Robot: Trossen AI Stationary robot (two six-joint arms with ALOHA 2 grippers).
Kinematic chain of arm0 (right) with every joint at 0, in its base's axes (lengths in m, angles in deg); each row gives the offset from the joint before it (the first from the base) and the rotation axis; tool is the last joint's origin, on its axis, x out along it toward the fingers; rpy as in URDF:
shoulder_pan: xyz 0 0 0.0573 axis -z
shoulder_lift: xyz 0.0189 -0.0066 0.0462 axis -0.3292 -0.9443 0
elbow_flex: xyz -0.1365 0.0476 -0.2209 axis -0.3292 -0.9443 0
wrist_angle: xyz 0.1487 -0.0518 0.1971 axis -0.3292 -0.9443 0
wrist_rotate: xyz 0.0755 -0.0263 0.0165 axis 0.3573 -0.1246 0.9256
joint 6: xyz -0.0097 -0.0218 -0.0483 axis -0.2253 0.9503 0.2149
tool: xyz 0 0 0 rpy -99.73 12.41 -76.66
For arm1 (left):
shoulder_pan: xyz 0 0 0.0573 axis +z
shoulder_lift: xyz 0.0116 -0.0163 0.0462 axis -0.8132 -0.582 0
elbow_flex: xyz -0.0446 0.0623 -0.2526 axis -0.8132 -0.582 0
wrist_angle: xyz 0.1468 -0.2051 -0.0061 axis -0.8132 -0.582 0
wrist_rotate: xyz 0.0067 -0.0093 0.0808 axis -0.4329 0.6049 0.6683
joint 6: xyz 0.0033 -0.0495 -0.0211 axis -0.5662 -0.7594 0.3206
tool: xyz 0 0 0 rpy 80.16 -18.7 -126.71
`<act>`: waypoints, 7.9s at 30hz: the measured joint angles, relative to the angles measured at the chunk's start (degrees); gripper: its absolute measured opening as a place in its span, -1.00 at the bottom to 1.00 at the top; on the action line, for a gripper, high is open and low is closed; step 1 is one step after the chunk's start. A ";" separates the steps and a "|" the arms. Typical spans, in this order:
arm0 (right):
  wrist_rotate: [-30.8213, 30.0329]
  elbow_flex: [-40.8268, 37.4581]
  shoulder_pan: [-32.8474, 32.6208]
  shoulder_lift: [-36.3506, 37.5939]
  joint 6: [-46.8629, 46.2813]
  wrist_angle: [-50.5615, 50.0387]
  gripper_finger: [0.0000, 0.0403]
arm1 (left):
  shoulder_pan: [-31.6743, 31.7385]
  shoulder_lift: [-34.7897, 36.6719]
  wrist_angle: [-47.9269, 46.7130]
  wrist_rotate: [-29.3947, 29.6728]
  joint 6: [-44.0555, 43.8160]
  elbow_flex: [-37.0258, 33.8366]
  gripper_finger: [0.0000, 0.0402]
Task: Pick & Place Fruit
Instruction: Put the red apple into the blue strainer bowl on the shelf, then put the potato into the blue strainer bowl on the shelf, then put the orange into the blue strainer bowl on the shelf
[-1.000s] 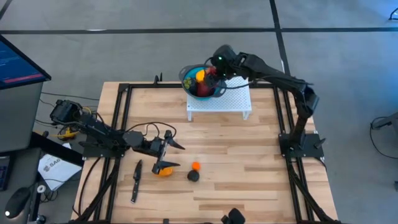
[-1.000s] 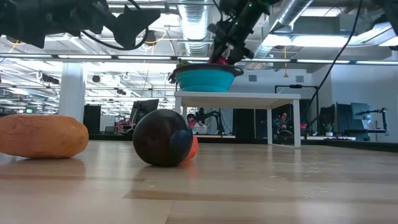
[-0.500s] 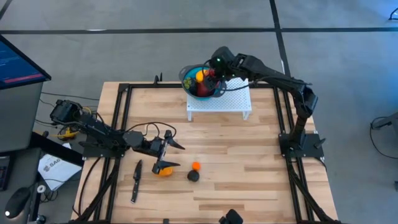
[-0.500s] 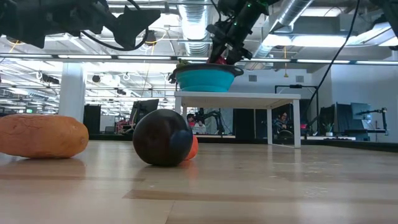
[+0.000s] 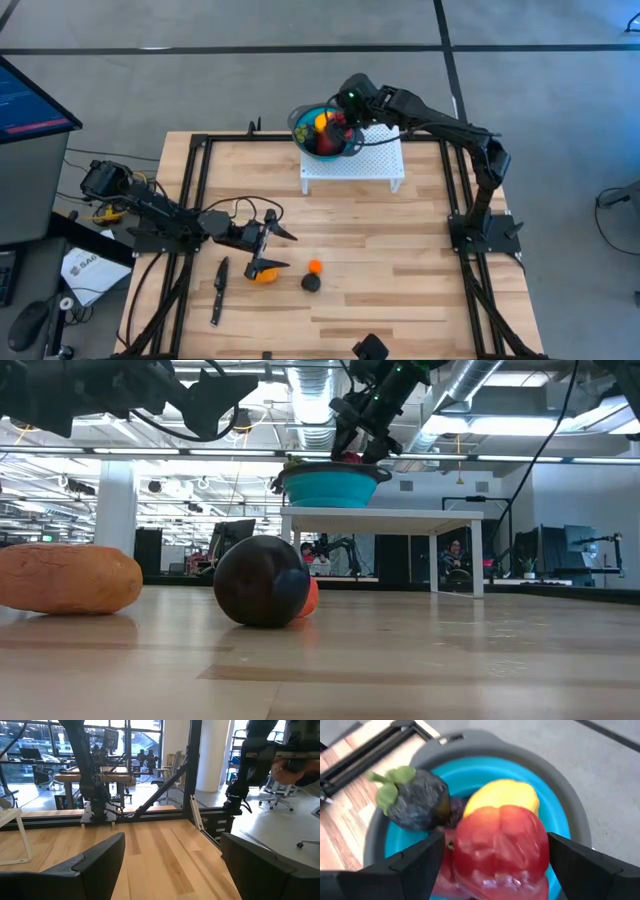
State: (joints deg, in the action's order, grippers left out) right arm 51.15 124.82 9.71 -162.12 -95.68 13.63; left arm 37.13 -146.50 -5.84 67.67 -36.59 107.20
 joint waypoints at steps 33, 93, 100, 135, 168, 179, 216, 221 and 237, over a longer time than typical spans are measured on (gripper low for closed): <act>-27.85 -14.29 -26.57 18.57 11.56 -0.38 0.52 | -3.23 -0.02 -7.57 9.32 -0.50 0.02 0.59; -16.46 -55.75 -61.99 -3.32 -2.93 76.37 0.52 | -25.51 -13.26 -41.34 29.23 -41.34 2.95 0.57; -15.26 -55.76 -61.96 -3.30 -3.54 76.24 0.52 | -26.43 -15.28 -40.94 29.10 -43.91 5.31 0.27; -15.26 -55.80 -57.43 -3.28 -10.40 77.01 0.52 | 32.69 -8.95 -20.39 -6.26 11.89 36.95 0.29; -15.27 -57.79 -38.78 -0.76 -7.38 65.53 0.52 | 58.88 -28.29 -45.41 -21.05 -3.51 58.86 0.29; -15.28 -57.77 -37.40 -0.76 -5.88 67.14 0.52 | 58.88 -28.73 -48.10 -21.73 -3.38 58.82 0.57; 4.20 -56.40 -45.87 -3.32 14.10 70.03 0.52 | 22.08 23.63 -26.48 -14.20 -7.45 -4.02 0.50; 1.15 -54.47 -45.62 -3.87 22.00 64.16 0.52 | 10.04 22.77 -20.52 -0.85 -15.41 -11.36 0.50; 14.22 -49.85 -38.23 -13.14 30.17 71.91 0.42 | -6.10 12.91 -11.81 18.61 -21.81 -13.89 0.50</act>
State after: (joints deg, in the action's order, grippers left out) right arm 65.37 74.97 -28.52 -175.27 -65.51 85.54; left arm 31.04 -133.59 -17.66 86.29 -58.41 93.31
